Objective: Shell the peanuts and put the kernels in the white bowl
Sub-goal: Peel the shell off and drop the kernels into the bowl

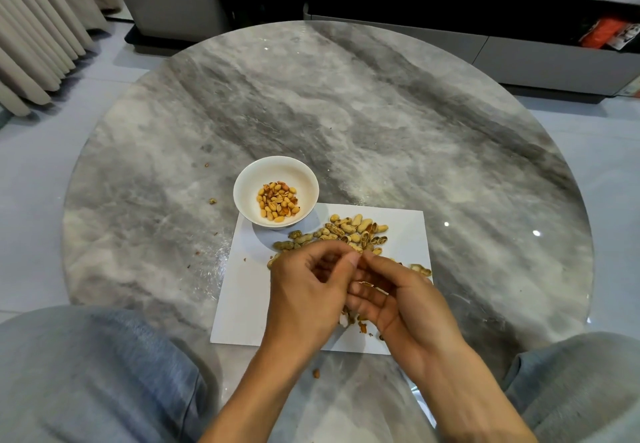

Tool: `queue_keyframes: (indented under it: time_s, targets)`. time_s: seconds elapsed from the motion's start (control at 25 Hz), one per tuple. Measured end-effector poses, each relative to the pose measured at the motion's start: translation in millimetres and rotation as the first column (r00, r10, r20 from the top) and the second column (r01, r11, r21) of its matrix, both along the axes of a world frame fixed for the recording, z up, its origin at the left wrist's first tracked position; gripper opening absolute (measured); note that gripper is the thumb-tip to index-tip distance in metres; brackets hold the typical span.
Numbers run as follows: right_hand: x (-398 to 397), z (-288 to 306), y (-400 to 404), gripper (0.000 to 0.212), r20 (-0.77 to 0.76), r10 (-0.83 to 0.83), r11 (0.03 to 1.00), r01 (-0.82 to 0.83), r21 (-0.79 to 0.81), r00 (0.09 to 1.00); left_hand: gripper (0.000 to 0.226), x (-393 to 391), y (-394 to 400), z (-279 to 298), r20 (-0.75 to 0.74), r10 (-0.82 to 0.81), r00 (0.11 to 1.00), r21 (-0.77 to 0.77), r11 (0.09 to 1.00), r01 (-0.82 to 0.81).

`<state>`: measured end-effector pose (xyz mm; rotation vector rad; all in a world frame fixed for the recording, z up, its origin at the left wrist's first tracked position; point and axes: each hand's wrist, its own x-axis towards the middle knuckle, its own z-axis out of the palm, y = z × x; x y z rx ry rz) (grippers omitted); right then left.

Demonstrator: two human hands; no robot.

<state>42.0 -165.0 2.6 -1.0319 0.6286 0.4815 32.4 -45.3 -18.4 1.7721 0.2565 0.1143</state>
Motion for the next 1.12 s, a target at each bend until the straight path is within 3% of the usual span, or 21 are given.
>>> queue_keyframes:
  time_s: [0.04, 0.12, 0.2, 0.44, 0.6, 0.68, 0.8, 0.96, 1.04, 1.12]
  targets:
    - [0.7, -0.5, -0.2, 0.018, -0.015, -0.009, 1.0, 0.009, -0.004, 1.0, 0.013, 1.4, -0.3, 1.7, -0.152, 0.037, 0.988, -0.195, 0.979, -0.067]
    - [1.0, -2.4, 0.0, 0.017, -0.027, -0.017, 1.0, 0.017, -0.014, 0.999, 0.014, 3.8, 0.9, 4.8, -0.367, 0.026, 0.93, -0.49, 0.844, -0.217]
    - [0.4, -3.9, 0.6, 0.016, -0.012, -0.012, 0.999, 0.012, -0.035, 1.0, 0.015, 5.6, 2.6, 6.5, -0.45, -0.001, 0.893, -0.626, 0.714, -0.314]
    - [-0.2, -2.0, -1.3, 0.013, 0.124, 0.033, 0.954, 0.006, -0.298, 0.992, 0.014, 6.9, 4.1, 9.8, -0.533, -0.022, 0.846, -0.732, 0.514, -0.448]
    - [0.4, -0.5, -2.0, 0.013, 0.173, 0.022, 0.931, 0.043, -0.362, 0.985, 0.034, 7.4, 6.4, 15.4, -0.533, -0.088, 0.841, -0.803, 0.366, -0.47]
    - [-0.5, -3.7, -4.0, 0.011, 0.271, 0.076, 0.849, 0.08, -0.522, 0.959, 0.043, 7.3, 7.7, 18.3, -0.528, -0.112, 0.842, -0.823, 0.309, -0.476]
    - [-4.1, -8.0, -4.8, 0.021, 0.416, 0.337, 0.55, 0.182, -0.815, 0.844, 0.048, 6.3, 8.1, 17.9, -0.526, -0.112, 0.843, -0.83, 0.286, -0.479]
    - [-6.8, -18.1, 7.4, 0.008, 0.458, 0.617, 0.444, 0.197, -0.874, 0.64, 0.053, 6.1, 8.2, 16.5, -0.519, -0.122, 0.846, -0.824, 0.335, -0.457]
    - [-5.8, -27.3, 8.6, 0.018, 0.432, 0.671, 0.384, 0.216, -0.898, 0.602, 0.055, 5.6, 7.5, 16.9, -0.516, -0.135, 0.846, -0.826, 0.341, -0.45]
    - [-4.9, -30.6, 8.0, 0.009, 0.416, 0.683, 0.347, 0.233, -0.908, 0.601, 0.057, 3.2, 7.1, 17.7, -0.516, -0.149, 0.844, -0.824, 0.354, -0.442]
